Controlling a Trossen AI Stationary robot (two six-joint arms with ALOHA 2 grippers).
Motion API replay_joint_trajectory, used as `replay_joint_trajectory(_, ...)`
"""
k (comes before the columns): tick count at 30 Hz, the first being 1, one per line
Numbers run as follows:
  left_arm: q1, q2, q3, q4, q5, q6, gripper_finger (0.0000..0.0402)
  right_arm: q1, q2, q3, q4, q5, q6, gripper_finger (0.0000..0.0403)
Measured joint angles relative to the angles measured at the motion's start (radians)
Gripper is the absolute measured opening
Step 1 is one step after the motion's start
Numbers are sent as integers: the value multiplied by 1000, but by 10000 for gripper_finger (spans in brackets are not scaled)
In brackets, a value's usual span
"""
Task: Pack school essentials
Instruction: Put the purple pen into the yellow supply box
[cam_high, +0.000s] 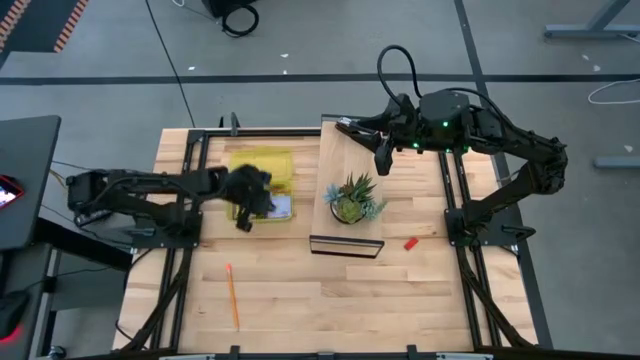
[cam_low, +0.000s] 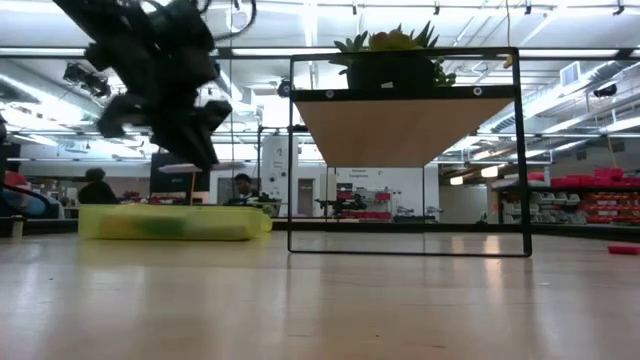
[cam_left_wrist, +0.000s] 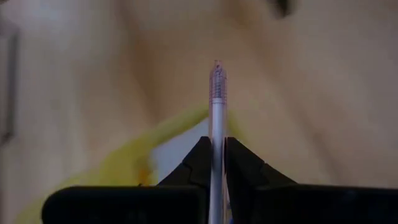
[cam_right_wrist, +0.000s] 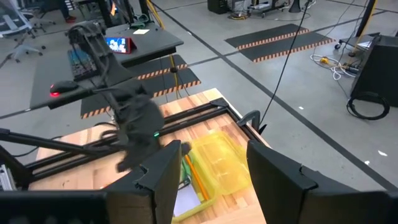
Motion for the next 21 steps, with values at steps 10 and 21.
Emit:
replay_joint_trajectory(10,223,64,1,53,-15,-39,28,-1,0,0,2,0,-27,190)
replay_joint_trajectory(21,237,224,1,116,-119,-176,29,-1,0,0,2,-22,-27,190)
